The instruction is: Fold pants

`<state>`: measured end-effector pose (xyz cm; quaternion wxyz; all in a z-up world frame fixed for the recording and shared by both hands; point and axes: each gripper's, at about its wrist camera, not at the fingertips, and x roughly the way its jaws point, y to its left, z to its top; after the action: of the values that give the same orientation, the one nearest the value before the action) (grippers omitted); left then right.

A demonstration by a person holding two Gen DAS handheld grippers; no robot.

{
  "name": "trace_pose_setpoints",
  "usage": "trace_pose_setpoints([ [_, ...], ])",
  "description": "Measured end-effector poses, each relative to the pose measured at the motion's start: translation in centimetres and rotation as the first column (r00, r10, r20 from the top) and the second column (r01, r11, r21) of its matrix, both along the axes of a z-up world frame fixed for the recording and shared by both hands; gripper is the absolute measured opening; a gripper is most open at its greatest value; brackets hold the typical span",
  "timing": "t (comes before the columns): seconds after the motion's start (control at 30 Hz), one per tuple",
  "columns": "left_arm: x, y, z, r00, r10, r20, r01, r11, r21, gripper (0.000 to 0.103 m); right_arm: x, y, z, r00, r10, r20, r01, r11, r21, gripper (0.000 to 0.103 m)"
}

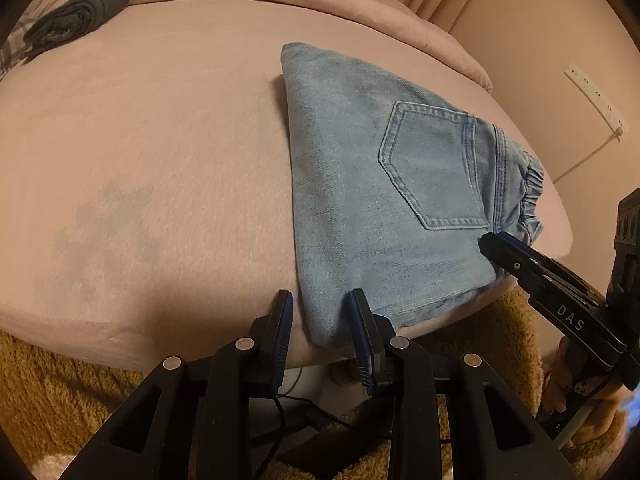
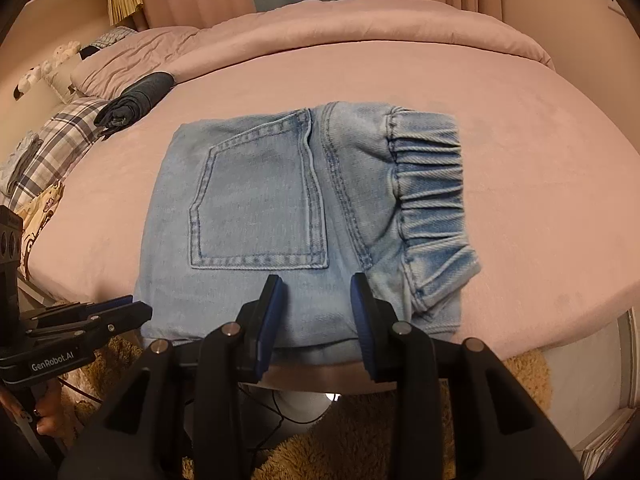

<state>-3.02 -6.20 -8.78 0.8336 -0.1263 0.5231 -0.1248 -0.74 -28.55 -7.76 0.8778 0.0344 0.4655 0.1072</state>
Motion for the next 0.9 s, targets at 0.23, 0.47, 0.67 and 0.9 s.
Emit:
trace_pose_setpoints([
  [0.23, -0.1, 0.2, 0.4, 1.0, 0.006, -0.01, -0.006, 1.0, -0.011, 0.032, -0.7, 0.0, 0.5, 1.0, -0.005, -0.004, 0.005, 1.0, 0.001, 0.034],
  [0.47, 0.9, 1.1, 3.0, 1.0, 0.009, 0.028, -0.008, 0.999, -0.037, 0.068, -2.6, -1.2, 3.0, 0.999, 0.032, 0.018, -0.032, 0.999, 0.032, 0.071],
  [0.67, 3.0, 0.1, 4.1, 0.994, -0.03, 0.104, 0.035, 0.998, -0.05, 0.074, -2.4, -4.6, 4.9, 0.996, -0.028, 0.089, 0.019, 0.995, 0.096, 0.096],
  [0.9, 6.1, -0.4, 1.9, 0.998, -0.049, 0.031, 0.052, 0.993, -0.11, 0.074, 0.5, -7.4, 2.7, 0.999, -0.044, 0.013, 0.039, 0.966, 0.256, 0.097],
])
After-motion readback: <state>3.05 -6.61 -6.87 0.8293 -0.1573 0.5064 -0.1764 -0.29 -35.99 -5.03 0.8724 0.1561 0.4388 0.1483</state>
